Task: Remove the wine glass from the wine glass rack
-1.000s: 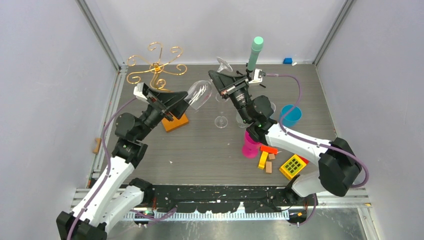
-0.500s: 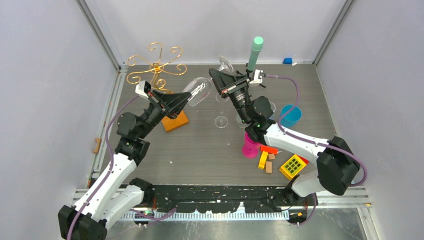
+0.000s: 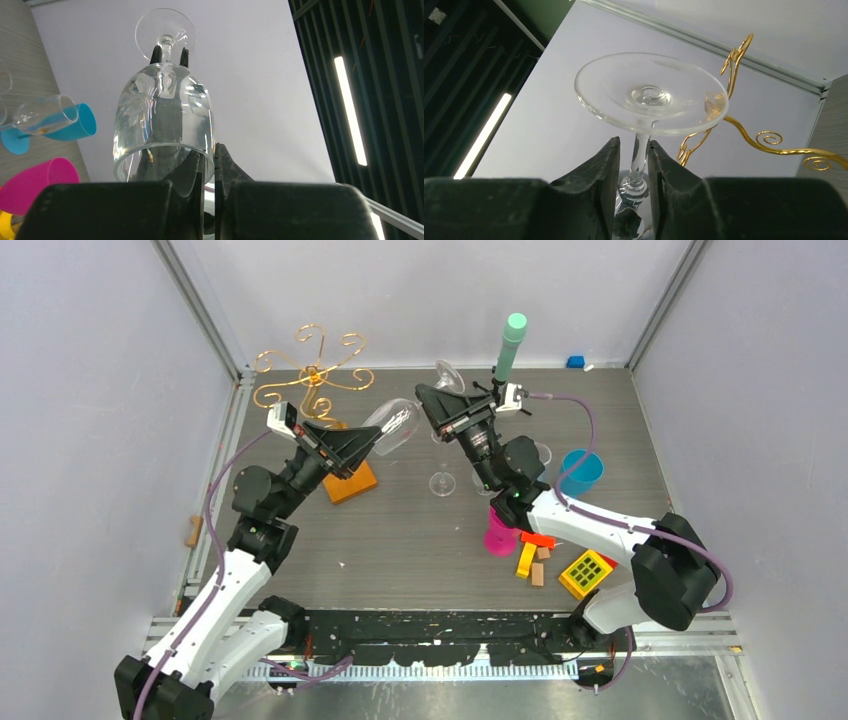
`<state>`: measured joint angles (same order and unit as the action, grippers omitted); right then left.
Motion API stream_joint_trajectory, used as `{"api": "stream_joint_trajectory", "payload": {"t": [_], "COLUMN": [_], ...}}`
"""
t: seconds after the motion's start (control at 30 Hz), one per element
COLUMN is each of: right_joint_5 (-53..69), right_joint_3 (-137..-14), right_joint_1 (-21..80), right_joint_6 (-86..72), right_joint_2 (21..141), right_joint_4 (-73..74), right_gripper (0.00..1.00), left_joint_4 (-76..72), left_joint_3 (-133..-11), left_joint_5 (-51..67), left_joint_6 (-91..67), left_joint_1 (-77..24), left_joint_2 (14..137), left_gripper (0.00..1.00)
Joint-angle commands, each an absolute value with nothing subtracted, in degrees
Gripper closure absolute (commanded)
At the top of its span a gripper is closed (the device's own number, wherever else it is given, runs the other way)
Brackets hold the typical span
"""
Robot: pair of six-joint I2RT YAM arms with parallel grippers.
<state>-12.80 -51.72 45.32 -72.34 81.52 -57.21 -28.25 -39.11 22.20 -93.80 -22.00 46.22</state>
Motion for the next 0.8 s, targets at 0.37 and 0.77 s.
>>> {"api": "stream_joint_trajectory", "payload": {"t": [0.37,0.77], "right_joint_5": [-7.42,-9.49], "right_joint_3": [-51.12,-48.74], "right_joint_1": [46.11,46.08], "right_joint_6": [-67.83,-55.74], "right_joint_2": [75.62,60.82], "right_joint_4": [-55.54,-33.46], "right_gripper": [0.3,0.19], "left_joint_4": [-19.34,9.97], "left_joint_3": [-52.28,-65.04], "left_joint_5": [20.8,18.59], "left_joint_6": [-73.7,-51.11], "left_joint_1": [-21.97,-21.96], "left_joint_2": [43.99,43.33], "left_gripper": [1.0,1.0]}}
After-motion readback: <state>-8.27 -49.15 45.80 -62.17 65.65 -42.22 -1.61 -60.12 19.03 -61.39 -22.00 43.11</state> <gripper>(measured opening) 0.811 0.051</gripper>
